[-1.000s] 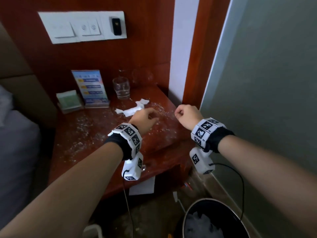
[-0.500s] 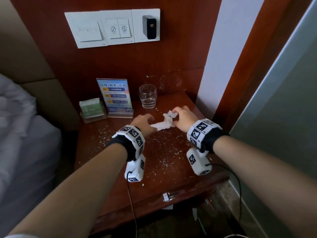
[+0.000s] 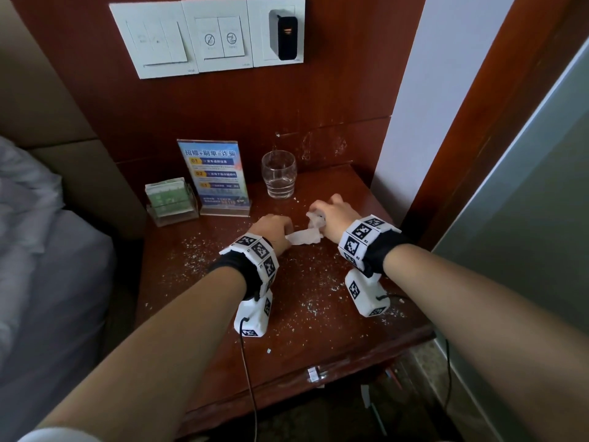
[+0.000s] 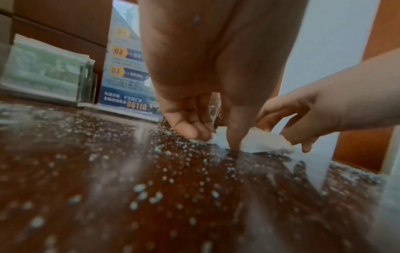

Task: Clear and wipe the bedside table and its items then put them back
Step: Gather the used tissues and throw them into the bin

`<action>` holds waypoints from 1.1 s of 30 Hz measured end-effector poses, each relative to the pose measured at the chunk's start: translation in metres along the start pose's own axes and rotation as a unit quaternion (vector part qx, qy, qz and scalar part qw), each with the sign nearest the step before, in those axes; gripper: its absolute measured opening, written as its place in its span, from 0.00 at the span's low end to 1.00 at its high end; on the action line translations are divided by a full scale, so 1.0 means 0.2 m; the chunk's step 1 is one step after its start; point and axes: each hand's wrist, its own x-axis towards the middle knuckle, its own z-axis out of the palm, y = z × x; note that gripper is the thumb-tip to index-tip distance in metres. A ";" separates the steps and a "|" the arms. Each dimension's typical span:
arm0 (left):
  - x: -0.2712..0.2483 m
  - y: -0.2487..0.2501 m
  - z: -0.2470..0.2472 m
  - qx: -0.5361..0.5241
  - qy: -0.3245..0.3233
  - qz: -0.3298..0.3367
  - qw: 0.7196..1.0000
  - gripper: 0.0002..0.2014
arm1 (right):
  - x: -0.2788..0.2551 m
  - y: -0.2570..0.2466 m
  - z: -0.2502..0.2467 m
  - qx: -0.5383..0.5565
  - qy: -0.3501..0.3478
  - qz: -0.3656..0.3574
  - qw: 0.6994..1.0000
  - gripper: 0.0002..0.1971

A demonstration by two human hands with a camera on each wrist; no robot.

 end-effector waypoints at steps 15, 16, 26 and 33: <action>-0.12 -0.03 -0.15 -0.053 0.085 -0.057 0.993 0.07 | -0.09 -0.02 -0.07 0.043 0.111 0.005 0.993 0.05; -0.13 -0.02 -0.15 -0.056 0.088 -0.054 0.993 0.07 | -0.11 -0.02 -0.09 0.047 0.120 0.004 0.992 0.04; -0.32 0.16 -0.12 -0.062 0.104 -0.025 0.992 0.06 | -0.44 0.07 -0.16 0.061 0.151 0.005 0.987 0.04; -0.60 0.37 0.03 -0.074 0.103 0.011 0.992 0.06 | -0.86 0.22 -0.10 0.060 0.149 0.032 0.986 0.06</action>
